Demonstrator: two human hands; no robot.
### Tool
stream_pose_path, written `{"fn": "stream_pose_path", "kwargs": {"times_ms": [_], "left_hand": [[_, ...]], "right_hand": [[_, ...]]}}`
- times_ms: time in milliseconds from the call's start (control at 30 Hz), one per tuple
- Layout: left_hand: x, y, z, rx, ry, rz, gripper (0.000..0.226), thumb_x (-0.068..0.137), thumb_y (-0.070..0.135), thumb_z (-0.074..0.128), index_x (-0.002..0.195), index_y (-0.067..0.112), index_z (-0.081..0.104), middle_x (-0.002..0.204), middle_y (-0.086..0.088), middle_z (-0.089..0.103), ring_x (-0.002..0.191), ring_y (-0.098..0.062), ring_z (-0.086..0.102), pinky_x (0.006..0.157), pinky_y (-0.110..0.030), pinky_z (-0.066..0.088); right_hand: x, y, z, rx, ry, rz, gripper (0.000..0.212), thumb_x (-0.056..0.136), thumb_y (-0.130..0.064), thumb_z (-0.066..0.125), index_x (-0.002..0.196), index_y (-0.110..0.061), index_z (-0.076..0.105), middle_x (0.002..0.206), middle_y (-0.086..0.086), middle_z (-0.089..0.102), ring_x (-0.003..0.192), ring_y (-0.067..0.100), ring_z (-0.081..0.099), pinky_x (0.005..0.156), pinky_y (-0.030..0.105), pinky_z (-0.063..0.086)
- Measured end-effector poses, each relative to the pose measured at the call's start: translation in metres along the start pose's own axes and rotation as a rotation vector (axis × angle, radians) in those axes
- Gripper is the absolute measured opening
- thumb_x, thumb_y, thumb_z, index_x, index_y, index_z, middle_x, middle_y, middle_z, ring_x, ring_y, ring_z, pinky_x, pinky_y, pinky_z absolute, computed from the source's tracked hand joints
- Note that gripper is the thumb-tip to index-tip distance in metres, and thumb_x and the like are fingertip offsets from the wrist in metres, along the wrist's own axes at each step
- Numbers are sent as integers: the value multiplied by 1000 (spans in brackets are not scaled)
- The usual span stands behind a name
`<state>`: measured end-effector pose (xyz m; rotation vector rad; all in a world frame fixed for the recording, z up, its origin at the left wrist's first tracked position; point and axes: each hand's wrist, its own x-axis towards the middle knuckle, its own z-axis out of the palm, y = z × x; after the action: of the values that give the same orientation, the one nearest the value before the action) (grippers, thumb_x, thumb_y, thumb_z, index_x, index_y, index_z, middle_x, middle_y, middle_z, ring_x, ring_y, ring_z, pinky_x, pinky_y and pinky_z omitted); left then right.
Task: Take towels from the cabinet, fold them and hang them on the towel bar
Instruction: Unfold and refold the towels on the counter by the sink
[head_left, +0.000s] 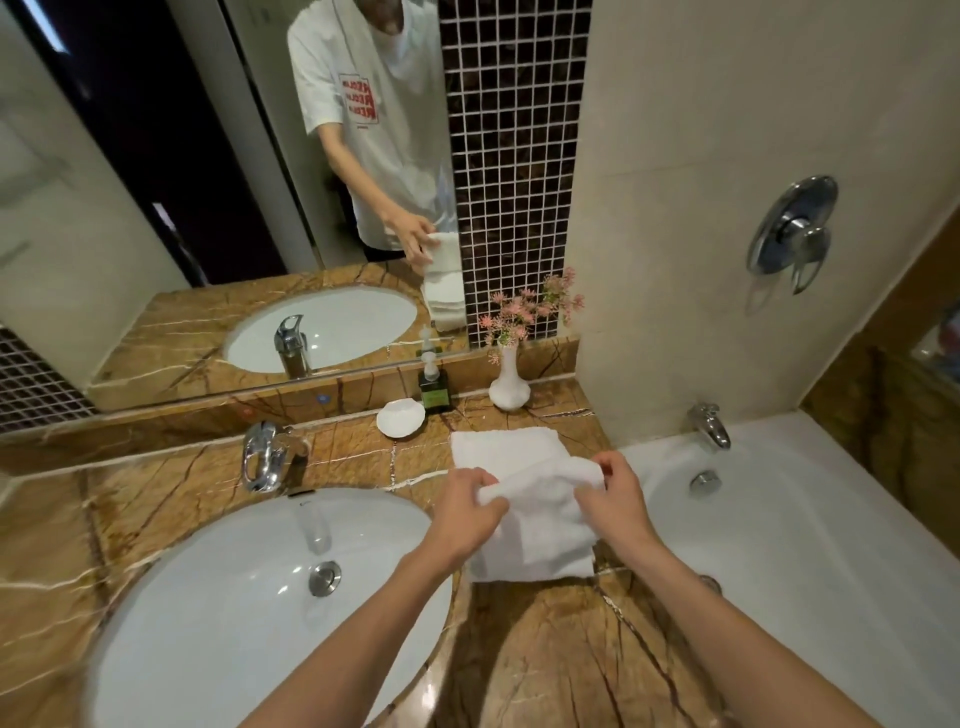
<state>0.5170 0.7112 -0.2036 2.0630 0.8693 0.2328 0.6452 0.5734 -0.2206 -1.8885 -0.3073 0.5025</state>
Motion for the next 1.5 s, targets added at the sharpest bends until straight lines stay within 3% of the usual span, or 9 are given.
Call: {"fn": "stream_pose_path", "kwargs": {"times_ms": [133, 267, 333, 433, 733, 933, 1033, 1133, 1500], "left_hand": [[-28, -7, 9, -9, -72, -19, 15, 86, 21, 61, 101, 18, 58, 104, 4, 51, 96, -12, 49, 81, -27, 43], [-67, -9, 24, -1, 19, -22, 17, 81, 15, 64, 94, 23, 55, 111, -3, 50, 102, -17, 49, 84, -24, 47], [-85, -4, 31, -34, 75, -65, 17, 80, 11, 64, 91, 22, 56, 109, -7, 56, 94, -15, 53, 69, -9, 45], [-106, -1, 39, -53, 77, -160, 16, 82, 12, 65, 94, 20, 59, 105, -3, 61, 88, -9, 55, 57, -7, 40], [-145, -10, 64, 70, -49, -228, 22, 76, 22, 69, 96, 27, 62, 115, 2, 57, 103, -10, 52, 86, -19, 40], [-158, -20, 84, 16, -64, -284, 36, 83, 18, 65, 118, 18, 56, 114, 4, 49, 77, 2, 44, 51, -2, 36], [-163, -22, 86, -16, -72, -316, 44, 85, 18, 63, 126, 16, 49, 116, 4, 44, 91, -1, 45, 62, -4, 35], [-165, -22, 88, -90, -104, -372, 51, 85, 21, 62, 132, 19, 43, 130, -3, 50, 111, -14, 51, 87, -25, 47], [-144, -19, 78, -198, -76, -335, 47, 89, 15, 60, 133, 18, 43, 132, -5, 49, 116, -18, 50, 86, -28, 44]], "right_hand": [[-20, 12, -11, -66, -50, -76, 13, 83, -4, 63, 89, -11, 54, 91, 10, 59, 80, 19, 53, 66, 28, 43], [-53, 27, -28, -127, -111, -149, 27, 85, 3, 56, 108, -13, 54, 99, -1, 56, 91, 14, 52, 68, 17, 41], [-65, 41, -35, -201, -173, -201, 39, 85, 4, 56, 119, -14, 58, 111, -1, 58, 103, 13, 52, 80, 19, 42], [-77, 58, -42, -350, -182, -255, 34, 84, 1, 59, 115, -11, 65, 113, 2, 59, 106, 14, 52, 86, 21, 37], [-104, 92, -58, -535, -183, -250, 27, 87, -5, 60, 111, -18, 62, 117, -1, 45, 105, 15, 49, 85, 18, 39], [-111, 112, -64, -598, -269, -271, 28, 92, -9, 54, 116, -18, 62, 119, -3, 49, 103, 10, 45, 85, 16, 35], [-113, 118, -64, -618, -293, -261, 29, 94, -12, 54, 121, -15, 62, 124, -2, 51, 101, 8, 45, 87, 15, 36], [-114, 120, -62, -624, -316, -250, 29, 94, -17, 55, 122, -17, 61, 126, -2, 51, 107, 10, 49, 90, 17, 39], [-110, 113, -48, -639, -385, -272, 31, 96, -19, 52, 128, -20, 55, 134, -3, 47, 124, 12, 44, 107, 24, 34]]}}
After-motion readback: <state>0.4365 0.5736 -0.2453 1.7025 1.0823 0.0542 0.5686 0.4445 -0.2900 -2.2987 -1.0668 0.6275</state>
